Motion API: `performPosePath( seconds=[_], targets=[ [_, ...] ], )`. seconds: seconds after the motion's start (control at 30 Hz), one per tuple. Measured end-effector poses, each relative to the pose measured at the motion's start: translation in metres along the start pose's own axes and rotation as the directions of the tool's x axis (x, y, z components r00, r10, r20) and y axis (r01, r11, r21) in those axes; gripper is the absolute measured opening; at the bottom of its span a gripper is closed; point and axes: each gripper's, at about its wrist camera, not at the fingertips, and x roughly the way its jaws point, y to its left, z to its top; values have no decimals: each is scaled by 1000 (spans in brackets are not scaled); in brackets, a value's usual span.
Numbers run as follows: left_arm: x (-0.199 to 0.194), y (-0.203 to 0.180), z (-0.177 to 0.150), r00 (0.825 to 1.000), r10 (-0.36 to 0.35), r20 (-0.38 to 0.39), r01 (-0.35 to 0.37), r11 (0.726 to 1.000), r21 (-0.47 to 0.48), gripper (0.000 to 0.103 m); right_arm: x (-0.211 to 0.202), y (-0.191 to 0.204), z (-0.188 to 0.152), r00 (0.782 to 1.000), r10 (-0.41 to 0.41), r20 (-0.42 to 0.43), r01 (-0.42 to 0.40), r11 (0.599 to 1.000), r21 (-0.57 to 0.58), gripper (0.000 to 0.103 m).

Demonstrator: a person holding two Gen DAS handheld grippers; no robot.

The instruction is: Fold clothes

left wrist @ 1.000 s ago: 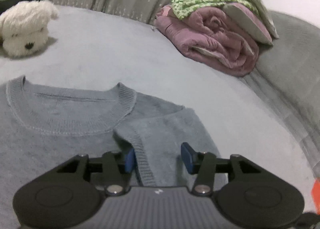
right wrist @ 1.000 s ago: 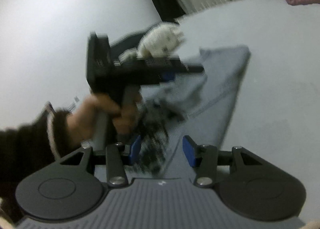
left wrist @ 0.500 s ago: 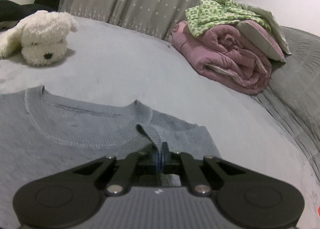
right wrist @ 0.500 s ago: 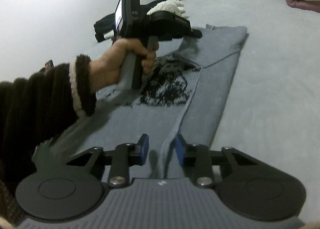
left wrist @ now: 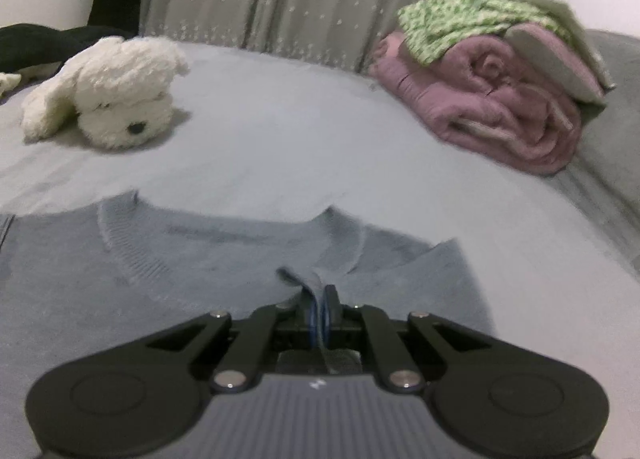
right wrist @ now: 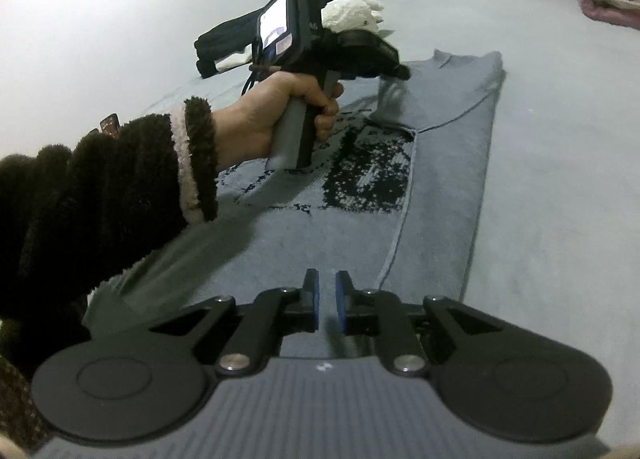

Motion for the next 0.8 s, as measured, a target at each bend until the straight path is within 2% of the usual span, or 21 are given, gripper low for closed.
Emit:
performPosePath(
  seconds=[0.03, 0.1, 0.17, 0.4, 0.53, 0.63, 0.8],
  targets=[
    [0, 3, -1, 1000, 0, -14, 0, 1000, -7, 17, -3, 0, -1, 1000, -5, 3, 5, 1000, 4, 19],
    [-7, 8, -4, 999, -33, -22, 32, 999, -39, 25, -10, 4, -5, 1000, -18, 14, 18, 1000, 7, 39],
    [-16, 9, -7, 998, -60, -30, 59, 997, -51, 33, -18, 10, -11, 1000, -25, 14, 25, 1000, -1, 39],
    [-54, -2, -25, 996, -61, -59, 61, 998, -2, 38, -32, 35, -36, 995, -90, -43, 89, 995, -38, 39],
    [-78, -17, -39, 989, -99, -107, 101, 995, 15, 41, -39, 44, -43, 986, -158, -61, 155, 986, -56, 39],
    [-94, -30, -51, 976, -143, -163, 149, 989, 23, 41, -51, 44, -44, 983, -180, -40, 179, 983, -39, 39],
    [-112, -51, -71, 940, -235, -246, 248, 969, 22, 41, -60, 34, -50, 980, -194, -47, 195, 981, 24, 39]
  ],
)
